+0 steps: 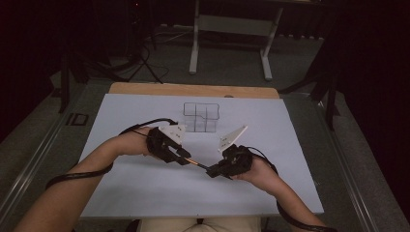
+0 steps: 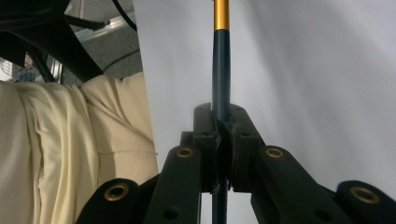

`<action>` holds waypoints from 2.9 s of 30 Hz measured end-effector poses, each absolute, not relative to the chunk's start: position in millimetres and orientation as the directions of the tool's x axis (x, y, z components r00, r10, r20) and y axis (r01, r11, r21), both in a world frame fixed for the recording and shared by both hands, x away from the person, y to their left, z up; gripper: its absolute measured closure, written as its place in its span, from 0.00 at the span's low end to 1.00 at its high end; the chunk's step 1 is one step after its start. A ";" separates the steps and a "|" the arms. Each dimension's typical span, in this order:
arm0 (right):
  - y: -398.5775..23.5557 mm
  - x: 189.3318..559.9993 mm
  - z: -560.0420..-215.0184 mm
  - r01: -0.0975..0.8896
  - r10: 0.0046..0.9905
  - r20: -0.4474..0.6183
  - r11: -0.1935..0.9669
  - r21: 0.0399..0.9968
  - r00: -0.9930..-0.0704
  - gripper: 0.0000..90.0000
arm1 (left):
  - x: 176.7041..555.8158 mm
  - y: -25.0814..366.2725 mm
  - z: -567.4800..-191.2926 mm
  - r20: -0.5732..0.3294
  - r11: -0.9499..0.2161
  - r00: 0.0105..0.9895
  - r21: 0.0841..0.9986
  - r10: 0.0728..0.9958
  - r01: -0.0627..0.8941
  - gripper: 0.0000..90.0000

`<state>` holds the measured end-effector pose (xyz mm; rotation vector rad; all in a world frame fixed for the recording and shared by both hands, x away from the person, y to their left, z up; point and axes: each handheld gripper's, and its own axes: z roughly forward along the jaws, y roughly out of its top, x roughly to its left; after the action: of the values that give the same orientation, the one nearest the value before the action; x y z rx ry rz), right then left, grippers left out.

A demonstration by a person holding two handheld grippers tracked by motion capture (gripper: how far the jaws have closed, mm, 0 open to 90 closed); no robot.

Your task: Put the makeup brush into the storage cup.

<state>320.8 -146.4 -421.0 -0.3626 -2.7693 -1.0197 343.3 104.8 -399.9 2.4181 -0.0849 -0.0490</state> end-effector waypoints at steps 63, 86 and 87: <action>-133.7 323.8 -425.3 0.279 0.161 0.239 0.722 0.633 -0.958 0.85 | 342.2 94.1 -397.7 -0.105 -0.730 0.991 0.683 -0.087 0.008 0.95; -137.3 320.7 -421.1 0.218 0.130 0.180 0.725 0.654 -0.975 0.93 | 343.0 100.3 -385.6 -0.092 -0.633 0.995 0.773 -0.044 0.044 0.77; -139.1 320.5 -420.8 0.216 0.132 0.175 0.718 0.662 -0.976 0.93 | 343.0 102.8 -384.1 -0.089 -0.623 0.995 0.781 -0.035 0.048 0.77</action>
<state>320.5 -139.1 -420.8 -0.2847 -2.8034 -1.1022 343.0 102.8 -384.1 2.2400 0.0086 -0.1194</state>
